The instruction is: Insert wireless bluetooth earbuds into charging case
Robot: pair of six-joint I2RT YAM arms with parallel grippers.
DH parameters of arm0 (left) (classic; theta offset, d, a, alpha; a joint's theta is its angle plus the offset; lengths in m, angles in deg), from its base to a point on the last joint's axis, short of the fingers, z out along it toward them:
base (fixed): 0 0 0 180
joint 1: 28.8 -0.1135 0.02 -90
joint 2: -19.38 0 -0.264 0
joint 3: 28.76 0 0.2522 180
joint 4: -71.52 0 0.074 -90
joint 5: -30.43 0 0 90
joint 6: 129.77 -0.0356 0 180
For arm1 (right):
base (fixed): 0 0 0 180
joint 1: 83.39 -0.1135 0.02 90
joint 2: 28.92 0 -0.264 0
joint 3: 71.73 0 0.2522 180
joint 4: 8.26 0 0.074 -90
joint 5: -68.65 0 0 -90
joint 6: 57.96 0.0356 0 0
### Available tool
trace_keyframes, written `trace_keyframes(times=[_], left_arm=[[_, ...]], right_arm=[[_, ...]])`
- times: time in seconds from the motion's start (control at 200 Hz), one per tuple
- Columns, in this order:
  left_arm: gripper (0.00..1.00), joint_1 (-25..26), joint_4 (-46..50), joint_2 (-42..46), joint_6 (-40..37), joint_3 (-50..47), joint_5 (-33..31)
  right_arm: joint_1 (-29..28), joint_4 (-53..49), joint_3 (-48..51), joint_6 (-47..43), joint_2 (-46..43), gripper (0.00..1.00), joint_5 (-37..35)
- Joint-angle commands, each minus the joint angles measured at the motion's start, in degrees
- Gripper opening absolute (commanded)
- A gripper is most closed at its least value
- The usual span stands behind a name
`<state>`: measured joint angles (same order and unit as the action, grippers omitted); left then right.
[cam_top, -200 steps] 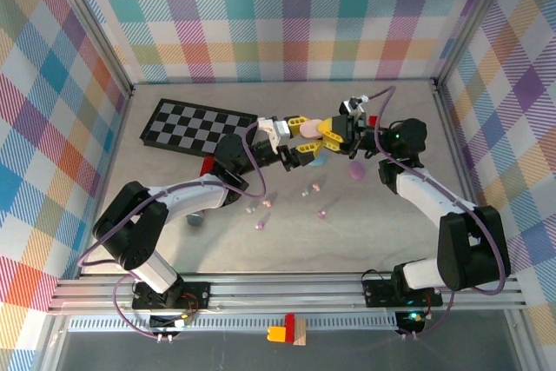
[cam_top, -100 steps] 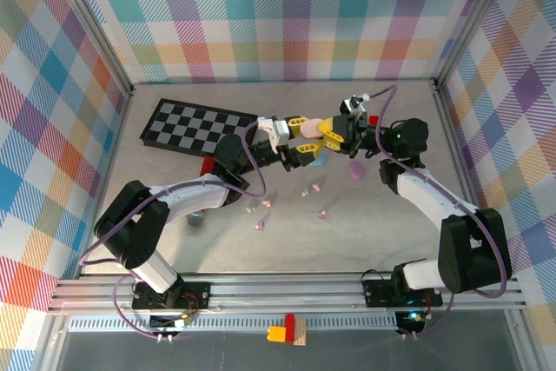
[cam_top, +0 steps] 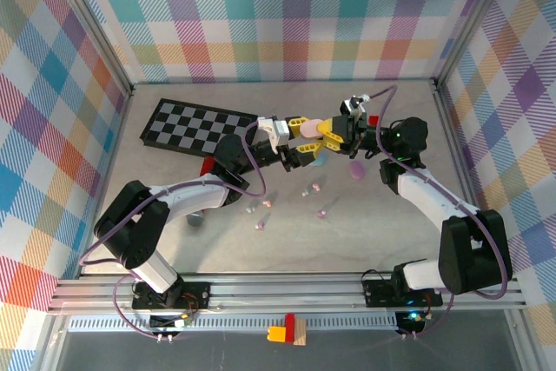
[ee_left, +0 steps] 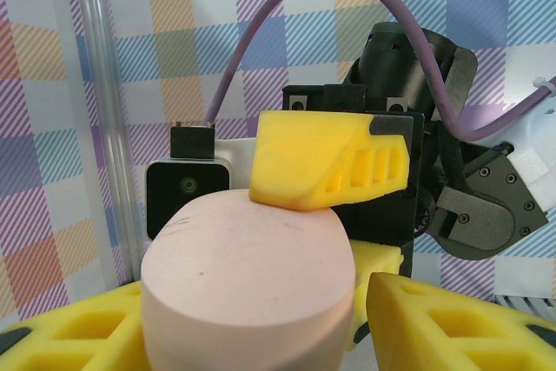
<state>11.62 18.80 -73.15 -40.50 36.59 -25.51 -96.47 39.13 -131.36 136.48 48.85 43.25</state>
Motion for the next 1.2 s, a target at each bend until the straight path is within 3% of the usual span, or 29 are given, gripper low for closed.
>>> trace_keyframes(times=[0.0,0.48,0.7,0.79,0.92,1.035,1.125,1.195], left_arm=[[0.56,0.5,-4.1,-0.5,1.3,1.7,1.6],[0.51,0.3,-4.3,-1.0,2.0,1.7,2.0],[0.41,0.2,-3.4,-0.8,1.7,1.9,2.5],[0.41,0.2,-2.2,-0.4,1.0,1.7,2.6],[0.4,0.3,-0.8,0.5,0.3,1.1,2.9],[0.4,0.1,0.0,1.2,0.4,0.5,3.3],[0.4,-0.3,1.4,1.9,1.4,0.3,4.4],[0.4,-0.5,3.4,2.5,2.6,0.4,5.7]], right_arm=[[0.2,-0.1,-1.5,-2.3,-1.4,0.0,0.7],[0.2,-1.8,-1.5,-3.6,-1.6,0.0,0.8],[0.3,-4.8,-1.8,-5.2,-1.9,0.0,0.6],[0.4,-9.1,-2.2,-8.2,-2.7,0.12,0.0],[0.7,-16.4,-3.3,-13.3,-4.3,0.44,-0.7],[1.6,-24.4,-4.2,-19.8,-6.6,0.63,-2.0],[2.9,-39.6,-6.4,-30.7,-9.1,0.74,-3.5],[4.1,-51.8,-9.0,-41.0,-10.8,0.77,-5.5]])
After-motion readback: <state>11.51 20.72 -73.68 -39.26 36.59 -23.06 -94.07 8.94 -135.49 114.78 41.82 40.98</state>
